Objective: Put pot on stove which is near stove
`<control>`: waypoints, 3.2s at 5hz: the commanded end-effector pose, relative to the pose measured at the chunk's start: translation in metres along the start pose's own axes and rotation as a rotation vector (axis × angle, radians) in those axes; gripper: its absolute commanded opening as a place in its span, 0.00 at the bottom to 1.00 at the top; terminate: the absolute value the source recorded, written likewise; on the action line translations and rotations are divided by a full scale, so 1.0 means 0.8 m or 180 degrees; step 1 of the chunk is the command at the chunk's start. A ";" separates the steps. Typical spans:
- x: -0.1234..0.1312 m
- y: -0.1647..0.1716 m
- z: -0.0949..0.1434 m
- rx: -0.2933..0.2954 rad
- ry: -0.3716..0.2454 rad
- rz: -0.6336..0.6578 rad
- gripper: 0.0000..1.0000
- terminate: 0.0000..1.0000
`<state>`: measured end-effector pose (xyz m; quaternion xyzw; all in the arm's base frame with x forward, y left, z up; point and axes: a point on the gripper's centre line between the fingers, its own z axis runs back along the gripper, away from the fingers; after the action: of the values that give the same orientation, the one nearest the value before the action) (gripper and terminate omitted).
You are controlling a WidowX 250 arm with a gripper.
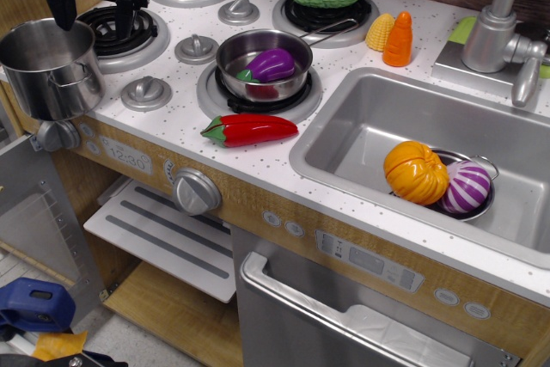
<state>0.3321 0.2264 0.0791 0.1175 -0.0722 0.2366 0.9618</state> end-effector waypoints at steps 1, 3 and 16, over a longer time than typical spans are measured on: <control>0.002 0.011 -0.001 -0.0023 -0.0106 0.0155 1.00 0.00; 0.000 0.013 -0.021 -0.0054 -0.0015 0.0273 1.00 0.00; 0.066 -0.017 0.015 -0.0413 -0.1300 -0.1148 0.00 0.00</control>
<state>0.3856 0.2266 0.0725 0.0875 -0.2378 0.0120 0.9673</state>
